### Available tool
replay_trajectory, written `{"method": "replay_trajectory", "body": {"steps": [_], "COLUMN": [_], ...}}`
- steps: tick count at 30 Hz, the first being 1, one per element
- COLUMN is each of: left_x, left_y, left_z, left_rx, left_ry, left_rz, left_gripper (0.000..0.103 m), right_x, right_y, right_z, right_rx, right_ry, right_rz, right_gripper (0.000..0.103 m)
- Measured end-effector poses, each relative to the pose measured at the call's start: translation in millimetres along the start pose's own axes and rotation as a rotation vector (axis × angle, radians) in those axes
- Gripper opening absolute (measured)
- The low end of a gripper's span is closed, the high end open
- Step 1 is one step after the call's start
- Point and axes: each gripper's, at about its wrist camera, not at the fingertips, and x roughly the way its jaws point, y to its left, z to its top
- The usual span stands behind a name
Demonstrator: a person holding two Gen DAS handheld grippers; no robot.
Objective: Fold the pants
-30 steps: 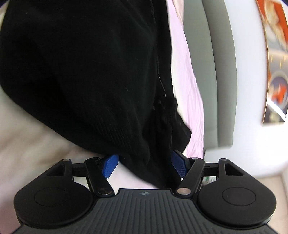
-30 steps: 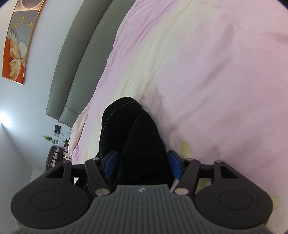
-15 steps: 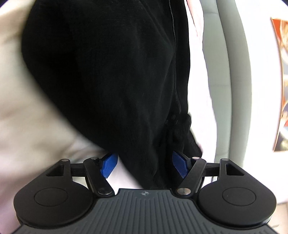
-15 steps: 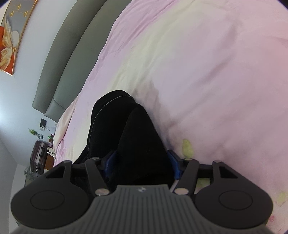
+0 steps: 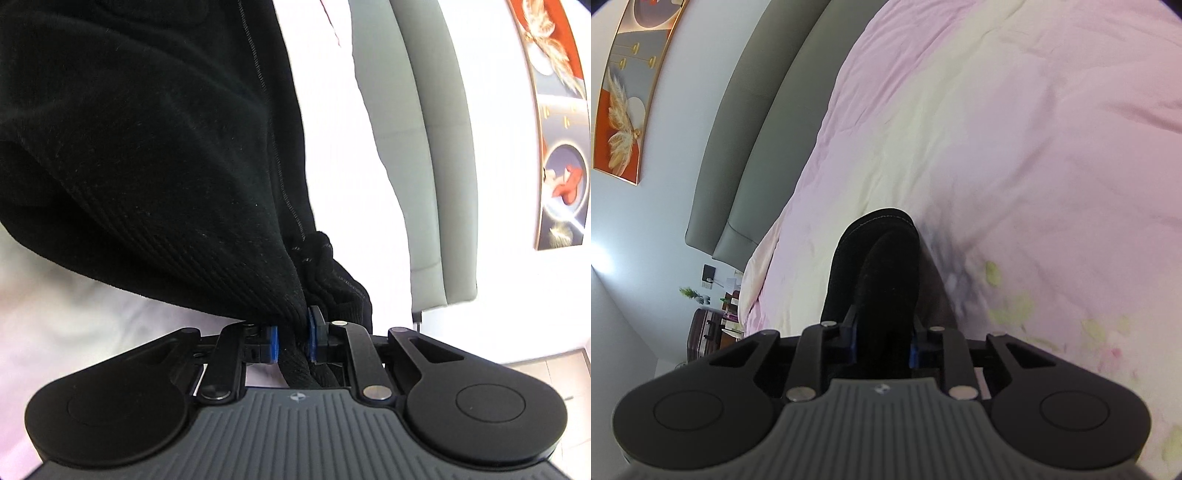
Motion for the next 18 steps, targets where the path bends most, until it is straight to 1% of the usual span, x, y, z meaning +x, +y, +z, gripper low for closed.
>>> {"method": "replay_trajectory", "body": {"steps": [2,3,4,7,8,9,10,11,12,14,15,16,18], "left_x": [-10,-15,-32,-31,-28,-25,-24,-26,-31,-29,-32,-35,-42], "left_y": [-1,1,7,24,31,38,43,43,40,25,20,21,11], "left_z": [-6,-7,1,-1,0,1,2,3,8,10,8,12,9], "left_rx": [0.027,0.042,0.049,0.06,0.043,0.02,0.002,-0.002,0.016,0.086,0.12,0.145,0.188], "left_ry": [0.027,0.043,0.062,0.113,0.131,0.156,0.174,0.185,0.195,0.2,0.203,0.207,0.208], "left_rz": [0.018,0.037,0.06,0.133,0.153,0.169,0.18,0.184,0.188,0.208,0.213,0.211,0.208], "left_gripper": [0.016,0.016,0.016,0.017,0.017,0.017,0.02,0.023,0.026,0.026,0.026,0.026,0.027], "right_x": [-22,-32,-40,-51,-50,-47,-44,-44,-47,-59,-67,-77,-91], "right_y": [-5,-7,-8,-16,-21,-26,-33,-38,-42,-40,-33,-28,-13], "right_z": [-10,-16,-24,-49,-57,-63,-67,-67,-65,-59,-56,-53,-52], "right_rx": [0.065,0.074,0.07,0.027,0.015,0.009,0.006,0.009,0.013,-0.006,-0.045,-0.106,-0.237], "right_ry": [-0.003,-0.006,-0.008,0.008,0.021,0.038,0.061,0.077,0.076,0.037,-0.005,-0.054,-0.141], "right_rz": [-0.01,-0.018,-0.033,-0.09,-0.113,-0.147,-0.195,-0.236,-0.256,-0.262,-0.281,-0.307,-0.346], "right_gripper": [0.019,0.019,0.019,0.02,0.021,0.025,0.034,0.037,0.039,0.039,0.039,0.039,0.039]}}
